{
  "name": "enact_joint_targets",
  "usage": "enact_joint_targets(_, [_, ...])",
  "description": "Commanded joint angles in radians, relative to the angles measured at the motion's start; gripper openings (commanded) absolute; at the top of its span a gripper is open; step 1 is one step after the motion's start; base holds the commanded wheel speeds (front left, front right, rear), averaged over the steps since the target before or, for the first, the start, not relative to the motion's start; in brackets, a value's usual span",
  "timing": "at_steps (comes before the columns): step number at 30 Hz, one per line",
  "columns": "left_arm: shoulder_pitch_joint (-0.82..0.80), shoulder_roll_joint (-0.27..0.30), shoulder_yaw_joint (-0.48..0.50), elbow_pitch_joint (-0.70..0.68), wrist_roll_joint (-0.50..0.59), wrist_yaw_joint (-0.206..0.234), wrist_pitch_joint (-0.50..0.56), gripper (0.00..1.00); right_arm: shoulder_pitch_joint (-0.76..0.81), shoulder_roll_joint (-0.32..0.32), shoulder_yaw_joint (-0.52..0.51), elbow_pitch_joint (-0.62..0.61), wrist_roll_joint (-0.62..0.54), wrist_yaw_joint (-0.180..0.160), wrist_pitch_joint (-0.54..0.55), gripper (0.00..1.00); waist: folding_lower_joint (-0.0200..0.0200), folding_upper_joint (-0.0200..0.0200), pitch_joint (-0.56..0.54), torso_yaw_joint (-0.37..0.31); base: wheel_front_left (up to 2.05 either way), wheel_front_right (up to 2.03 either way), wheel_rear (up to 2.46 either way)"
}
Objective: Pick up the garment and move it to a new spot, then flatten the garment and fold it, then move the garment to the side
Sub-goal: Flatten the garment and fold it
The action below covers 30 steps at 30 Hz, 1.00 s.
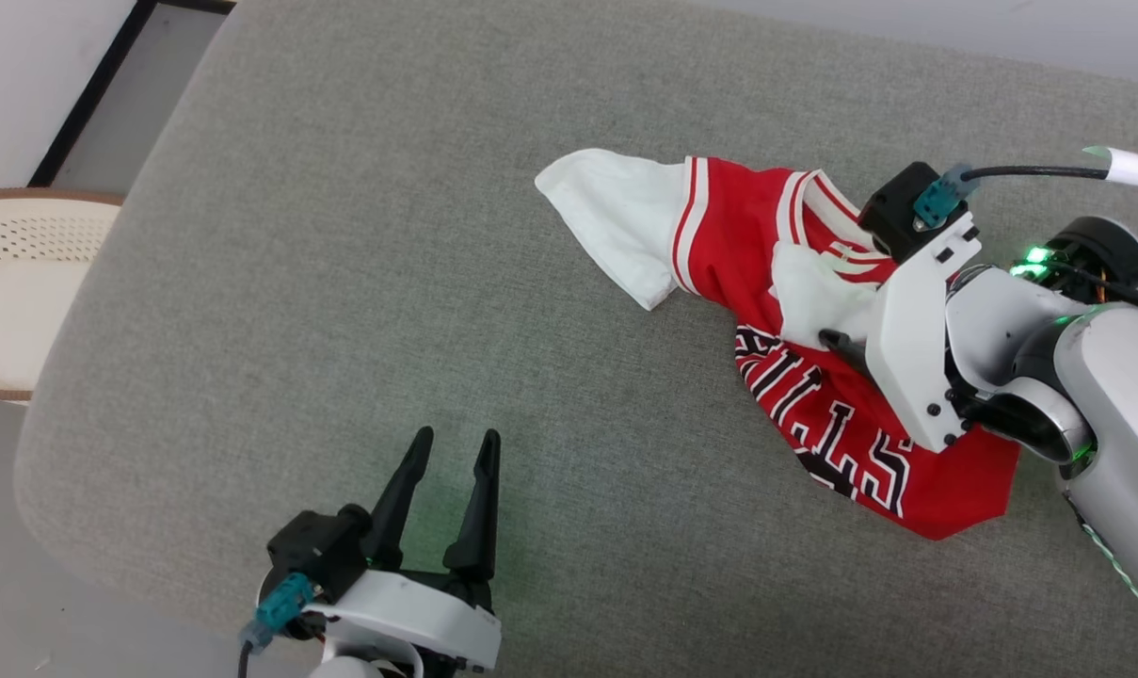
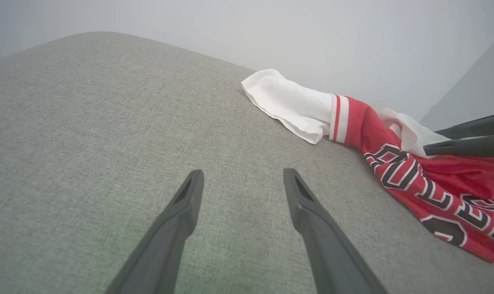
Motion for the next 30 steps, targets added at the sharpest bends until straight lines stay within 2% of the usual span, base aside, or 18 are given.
enact_joint_targets(1, [-0.008, -0.001, 0.002, 0.004, -0.005, 0.004, 0.000, 1.00, -0.017, -0.003, 0.005, 0.004, 0.002, 0.004, -0.013, 0.05, 0.0000, 0.0000, -0.001, 0.000, 0.00, 0.00, 0.00])
enact_joint_targets(2, [-0.008, -0.001, 0.003, 0.004, -0.004, 0.004, 0.000, 1.00, -0.016, -0.004, 0.008, 0.005, 0.006, 0.004, -0.015, 0.00, 0.0000, 0.0000, -0.002, -0.001, 0.00, 0.00, 0.00])
enact_joint_targets(14, [-0.008, -0.001, 0.019, 0.005, -0.001, 0.001, 0.000, 1.00, -0.029, -0.004, -0.046, 0.034, 0.023, 0.004, -0.078, 0.00, 0.0000, 0.0000, -0.005, -0.029, 0.00, 0.00, 0.00])
enact_joint_targets(17, [-0.007, -0.001, 0.025, 0.007, 0.005, 0.001, 0.000, 1.00, -0.024, -0.003, -0.115, 0.045, 0.011, 0.004, -0.108, 0.00, 0.0000, 0.0000, -0.012, -0.044, 0.00, 0.00, 0.00])
enact_joint_targets(21, [0.003, -0.001, 0.036, 0.001, 0.016, -0.001, 0.000, 1.00, 0.011, -0.035, -0.243, 0.033, -0.050, 0.004, -0.137, 0.00, 0.0000, 0.0000, -0.022, -0.073, 0.00, 0.00, 0.00])
enact_joint_targets(25, [0.010, -0.001, 0.045, -0.004, 0.030, -0.005, 0.000, 1.00, 0.082, -0.068, -0.391, -0.010, -0.127, 0.004, -0.113, 0.00, 0.0000, 0.0000, -0.023, -0.114, 0.00, 0.00, 0.00])
enact_joint_targets(29, [0.005, 0.000, 0.046, -0.007, 0.040, -0.009, 0.000, 1.00, 0.196, -0.067, -0.545, -0.058, -0.204, 0.004, -0.074, 0.00, 0.0000, 0.0000, -0.015, -0.148, 0.00, 0.00, 0.00])
enact_joint_targets(30, [0.005, 0.000, 0.046, -0.007, 0.040, -0.009, 0.000, 1.00, 0.196, -0.067, -0.545, -0.058, -0.204, 0.004, -0.074, 0.00, 0.0000, 0.0000, -0.015, -0.148, 0.00, 0.00, 0.00])
